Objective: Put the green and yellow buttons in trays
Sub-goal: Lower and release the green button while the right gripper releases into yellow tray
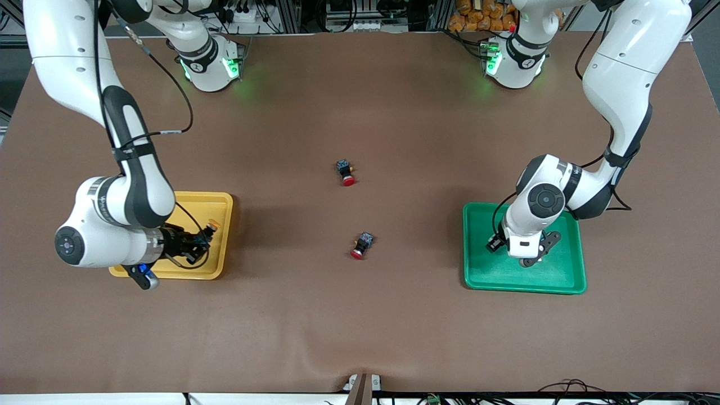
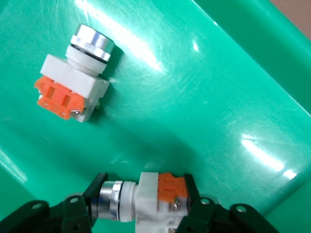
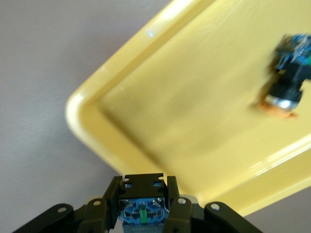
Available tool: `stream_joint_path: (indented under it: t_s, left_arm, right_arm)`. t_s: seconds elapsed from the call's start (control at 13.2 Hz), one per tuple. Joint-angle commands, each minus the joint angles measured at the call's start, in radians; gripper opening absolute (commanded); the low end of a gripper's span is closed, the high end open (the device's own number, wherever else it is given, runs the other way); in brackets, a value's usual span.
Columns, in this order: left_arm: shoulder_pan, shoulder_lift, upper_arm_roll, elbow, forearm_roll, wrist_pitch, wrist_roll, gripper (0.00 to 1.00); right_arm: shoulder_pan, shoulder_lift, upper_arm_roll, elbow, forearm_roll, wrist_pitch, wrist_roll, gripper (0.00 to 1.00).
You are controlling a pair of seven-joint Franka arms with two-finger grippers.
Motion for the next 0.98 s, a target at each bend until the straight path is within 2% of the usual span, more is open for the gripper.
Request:
stream_joint_path:
  t_s: [0.0,0.15,0.3,0.45,0.53,0.91]
  left_arm:
    - [0.007,-0.014,-0.009,0.011,0.026,0.008,0.009,1.0]
    - [0.007,-0.031,-0.014,0.012,0.026,-0.001,0.017,1.0]
    - [0.007,-0.043,-0.026,0.012,0.023,-0.025,0.015,1.0]
    - [0.011,-0.06,-0.037,0.014,0.014,-0.041,0.015,1.0]
    - [0.011,-0.074,-0.047,0.017,0.011,-0.061,0.014,1.0]
    - [0.021,-0.153,-0.124,0.128,-0.006,-0.257,0.095,1.0]
  right_arm:
    - [-0.047,-0.012,0.01,-0.065,-0.008,0.055,-0.096,0.0]
    - [-0.081,-0.009,0.01,-0.125,-0.019,0.15,-0.163,0.0]
    - [-0.11,0.011,0.01,-0.133,-0.017,0.17,-0.226,0.0]
    - [-0.112,0.014,0.01,-0.134,-0.017,0.179,-0.227,0.35]
    - [-0.113,0.017,0.01,-0.134,-0.017,0.181,-0.227,0.98]
    - [-0.121,0.008,0.013,-0.056,-0.008,0.161,-0.217,1.0]
